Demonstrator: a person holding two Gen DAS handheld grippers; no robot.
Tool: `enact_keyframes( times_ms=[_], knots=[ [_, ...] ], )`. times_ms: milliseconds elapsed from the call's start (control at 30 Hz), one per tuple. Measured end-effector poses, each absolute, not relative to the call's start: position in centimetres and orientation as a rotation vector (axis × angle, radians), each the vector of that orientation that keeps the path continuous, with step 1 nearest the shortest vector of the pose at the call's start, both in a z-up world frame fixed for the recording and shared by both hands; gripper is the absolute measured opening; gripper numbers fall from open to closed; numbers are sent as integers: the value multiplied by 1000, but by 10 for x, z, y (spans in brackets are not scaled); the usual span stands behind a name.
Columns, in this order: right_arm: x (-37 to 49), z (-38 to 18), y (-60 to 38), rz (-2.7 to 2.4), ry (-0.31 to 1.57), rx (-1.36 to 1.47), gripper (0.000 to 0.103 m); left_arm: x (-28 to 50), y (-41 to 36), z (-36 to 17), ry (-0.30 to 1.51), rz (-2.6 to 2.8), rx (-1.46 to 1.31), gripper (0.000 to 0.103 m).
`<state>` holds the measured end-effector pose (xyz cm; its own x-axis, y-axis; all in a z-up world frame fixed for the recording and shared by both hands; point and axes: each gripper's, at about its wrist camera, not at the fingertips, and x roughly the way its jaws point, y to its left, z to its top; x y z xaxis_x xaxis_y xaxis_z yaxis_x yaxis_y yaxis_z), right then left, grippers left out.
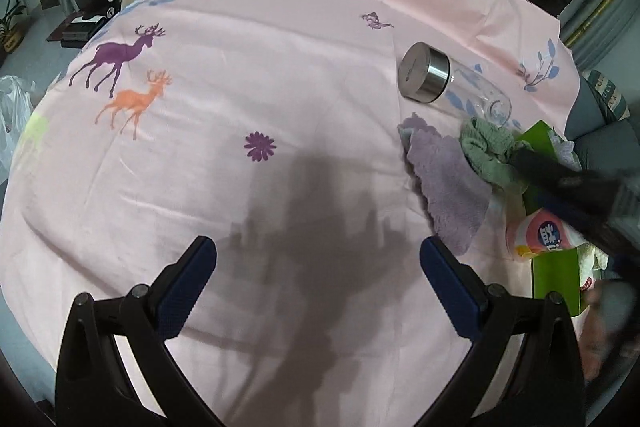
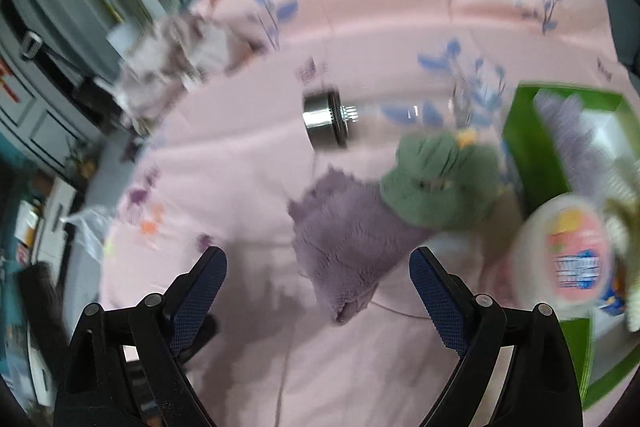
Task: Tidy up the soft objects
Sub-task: 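Move the right gripper back to the mauve knit cloth, then grasp the mauve knit cloth with the right gripper and lift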
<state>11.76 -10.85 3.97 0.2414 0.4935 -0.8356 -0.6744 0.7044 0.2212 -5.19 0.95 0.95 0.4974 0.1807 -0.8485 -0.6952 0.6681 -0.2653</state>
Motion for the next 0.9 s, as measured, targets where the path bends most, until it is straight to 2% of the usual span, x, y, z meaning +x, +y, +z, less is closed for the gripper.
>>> enact_keyframes(
  times_ms=[33, 133, 233, 300, 333, 400, 567, 700, 833, 867, 900],
  knots=[
    [118, 31, -104, 795, 1064, -215, 94, -53, 10, 9, 906, 582, -651, 101],
    [119, 7, -90, 770, 1063, -283, 82, -54, 15, 9, 903, 588, -656, 101],
    [123, -11, -82, 725, 1061, -325, 63, -58, 15, 11, 894, 592, -656, 101],
    [123, -21, -79, 699, 1053, -373, 43, -60, 15, 11, 889, 590, -661, 101],
    [122, -21, -79, 688, 1041, -385, 39, -61, 15, 11, 888, 587, -666, 101],
    [118, -15, -82, 714, 1036, -371, 21, -62, 17, 10, 895, 576, -675, 101],
    [100, 7, -90, 918, 1097, -298, 18, -75, 30, 17, 858, 572, -721, 101],
    [70, 15, -87, 1059, 1149, -369, 18, -82, 36, 20, 843, 580, -745, 101],
    [57, 6, -79, 1153, 1296, -386, 18, -84, 37, 19, 855, 584, -748, 101],
    [56, 4, -78, 1165, 1318, -394, 26, -85, 36, 20, 856, 588, -743, 101],
    [58, 4, -79, 1146, 1323, -397, 41, -85, 36, 20, 857, 588, -740, 101]
  ],
)
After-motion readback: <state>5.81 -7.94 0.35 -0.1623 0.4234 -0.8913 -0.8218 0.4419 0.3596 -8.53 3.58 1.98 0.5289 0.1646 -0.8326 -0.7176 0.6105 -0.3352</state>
